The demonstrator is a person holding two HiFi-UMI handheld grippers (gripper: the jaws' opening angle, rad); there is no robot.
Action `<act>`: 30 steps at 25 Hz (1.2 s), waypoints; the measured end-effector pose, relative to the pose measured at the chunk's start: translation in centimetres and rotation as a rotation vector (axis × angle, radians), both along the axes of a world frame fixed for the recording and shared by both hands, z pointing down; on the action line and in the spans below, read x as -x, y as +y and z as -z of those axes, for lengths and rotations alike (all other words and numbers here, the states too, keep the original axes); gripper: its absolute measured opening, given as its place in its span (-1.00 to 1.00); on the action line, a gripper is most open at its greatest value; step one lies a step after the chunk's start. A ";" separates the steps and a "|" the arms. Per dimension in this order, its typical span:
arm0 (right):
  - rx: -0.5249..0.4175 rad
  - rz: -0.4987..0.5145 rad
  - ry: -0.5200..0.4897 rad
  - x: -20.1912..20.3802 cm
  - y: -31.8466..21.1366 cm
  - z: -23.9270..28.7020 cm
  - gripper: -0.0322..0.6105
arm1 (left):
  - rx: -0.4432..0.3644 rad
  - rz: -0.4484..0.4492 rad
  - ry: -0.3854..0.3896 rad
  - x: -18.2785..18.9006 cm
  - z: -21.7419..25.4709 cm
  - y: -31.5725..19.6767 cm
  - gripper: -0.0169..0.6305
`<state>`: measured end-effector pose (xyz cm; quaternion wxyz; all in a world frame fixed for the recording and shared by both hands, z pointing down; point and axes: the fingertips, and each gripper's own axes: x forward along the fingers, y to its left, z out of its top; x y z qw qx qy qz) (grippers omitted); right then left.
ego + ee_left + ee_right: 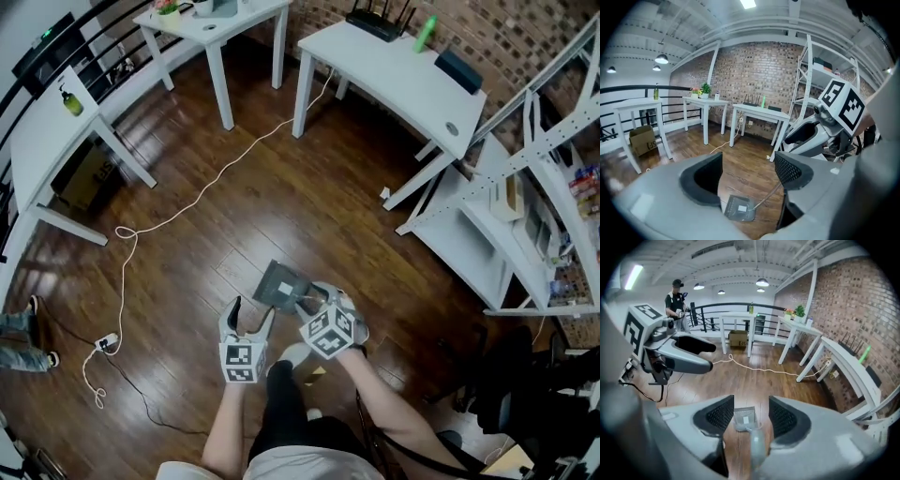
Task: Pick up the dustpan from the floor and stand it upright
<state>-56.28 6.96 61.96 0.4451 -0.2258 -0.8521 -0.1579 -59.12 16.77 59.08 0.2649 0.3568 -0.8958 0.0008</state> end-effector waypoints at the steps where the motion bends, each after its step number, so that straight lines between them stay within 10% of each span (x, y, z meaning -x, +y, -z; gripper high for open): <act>1: 0.021 -0.032 -0.043 -0.9 -0.5 1.8 -0.24 | -0.005 -0.010 -0.022 -0.6 1.2 -0.6 0.19; 11: 0.319 -0.413 -0.545 -19.4 -2.9 20.9 -0.24 | -0.143 -0.090 -0.334 -15.8 19.6 -1.6 0.15; 18: 0.309 -0.529 -0.651 -36.7 -1.7 26.1 0.00 | -0.209 -0.132 -0.310 -32.2 25.3 0.7 0.12; 26: 0.265 -0.579 -0.840 -38.3 2.2 34.6 0.03 | -0.105 -0.214 -0.514 -35.4 32.1 4.0 0.18; 30: 0.257 -0.537 -0.918 -36.1 5.4 38.3 0.02 | -0.216 -0.189 -0.506 -34.7 35.3 6.6 0.22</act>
